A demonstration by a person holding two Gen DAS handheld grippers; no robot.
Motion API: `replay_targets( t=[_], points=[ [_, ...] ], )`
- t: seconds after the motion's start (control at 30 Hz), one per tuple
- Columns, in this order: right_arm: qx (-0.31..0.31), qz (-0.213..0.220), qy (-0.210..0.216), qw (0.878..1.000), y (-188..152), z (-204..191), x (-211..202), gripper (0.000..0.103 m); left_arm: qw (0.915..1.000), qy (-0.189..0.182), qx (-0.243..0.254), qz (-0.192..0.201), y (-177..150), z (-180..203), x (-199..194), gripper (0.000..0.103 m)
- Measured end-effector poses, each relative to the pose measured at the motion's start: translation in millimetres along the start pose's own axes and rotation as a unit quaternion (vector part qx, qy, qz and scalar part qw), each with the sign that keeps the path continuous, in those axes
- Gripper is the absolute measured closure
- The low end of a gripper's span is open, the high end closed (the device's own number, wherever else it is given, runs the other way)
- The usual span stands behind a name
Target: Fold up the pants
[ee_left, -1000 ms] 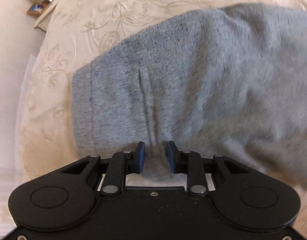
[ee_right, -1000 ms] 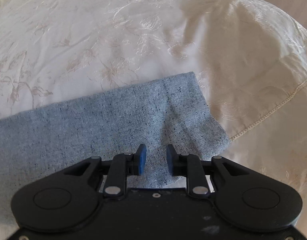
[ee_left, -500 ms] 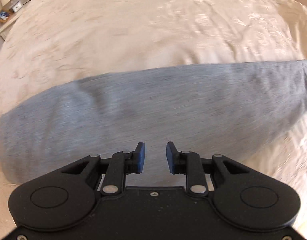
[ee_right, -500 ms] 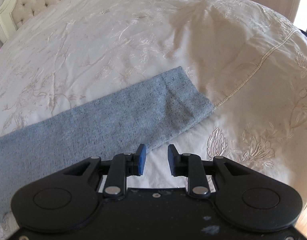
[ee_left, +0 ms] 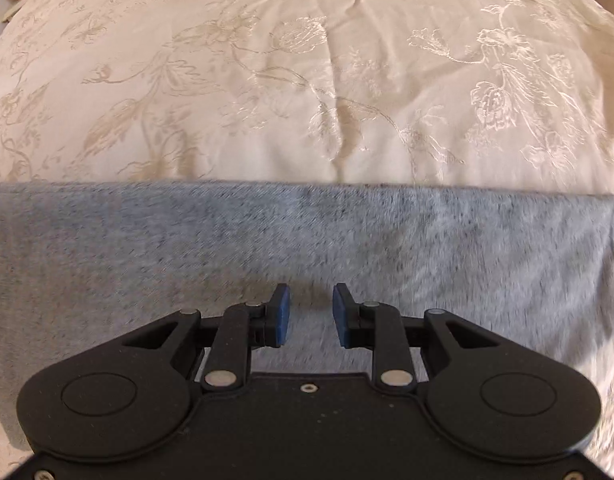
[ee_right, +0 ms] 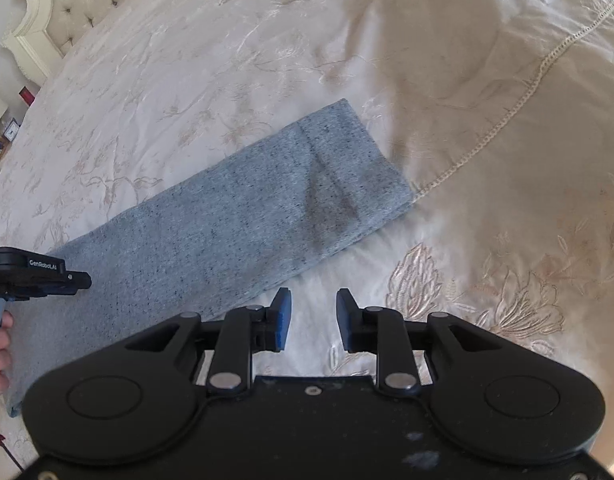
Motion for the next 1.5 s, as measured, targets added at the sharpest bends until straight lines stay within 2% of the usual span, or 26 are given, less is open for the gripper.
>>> replay_targets(
  t=[0.27,0.4,0.5,0.6,0.7,0.83,0.9,0.93,1.0,1.17,1.3,1.4,1.5],
  points=[
    [0.062,-0.012,0.026,0.998,25.8,43.9,17.7,0.073,0.9995,0.029,0.012,-0.008,27.0,4.6,34.9,0.069],
    [0.075,-0.018,0.035,0.996,35.6,49.8,26.9,0.072,0.9994,0.017,-0.006,-0.028,42.5,-0.7,38.1,0.070],
    [0.077,-0.021,0.041,0.996,38.9,47.8,31.8,0.072,0.9988,-0.013,-0.035,-0.030,47.7,-9.3,24.1,0.069],
    [0.087,-0.024,0.051,0.995,39.8,45.1,34.9,0.072,0.9976,-0.033,-0.055,-0.026,38.7,-18.5,-1.1,0.069],
    [0.095,-0.026,0.057,0.993,38.5,41.2,38.3,0.072,0.9973,-0.050,-0.047,-0.026,18.4,-12.8,-15.0,0.069],
    [0.106,-0.032,0.062,0.992,34.5,43.7,40.7,0.072,0.9962,-0.064,-0.023,-0.054,-20.8,-2.0,-5.5,0.069],
    [0.113,-0.032,0.064,0.991,33.0,46.0,41.8,0.072,0.9944,-0.059,-0.036,-0.080,-42.2,-3.5,8.5,0.070],
    [0.118,-0.031,0.065,0.990,32.9,47.1,41.8,0.072,0.9946,-0.060,-0.039,-0.075,-47.2,-4.3,11.1,0.070],
    [0.130,-0.030,0.071,0.988,33.1,49.9,41.4,0.071,0.9954,-0.062,-0.038,-0.063,-48.8,-5.0,9.5,0.070],
    [0.151,-0.025,0.072,0.986,38.3,59.6,42.0,0.070,0.9938,-0.066,-0.045,-0.077,-44.2,-9.4,6.0,0.070],
    [0.134,0.002,0.052,0.990,55.4,63.7,38.9,0.069,0.9921,-0.071,-0.059,-0.084,-39.3,-14.7,8.2,0.069],
    [0.148,-0.021,0.057,0.987,61.5,69.2,45.8,0.068,0.9929,-0.064,-0.055,-0.084,-38.6,-15.5,10.1,0.069],
    [0.167,-0.043,0.073,0.982,51.8,72.9,48.6,0.068,0.9939,-0.055,-0.045,-0.084,-37.2,-9.2,10.6,0.069]
  ],
)
Point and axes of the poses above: each gripper's, at about its wrist camera, not at the fingertips, and x roughly the way its jaws point, z to its right, y to its top, the point moved 7 cm from there along x, roughly the way its jaws point, and after that the axes turned 1 degree about z, right-handed, at the moved point
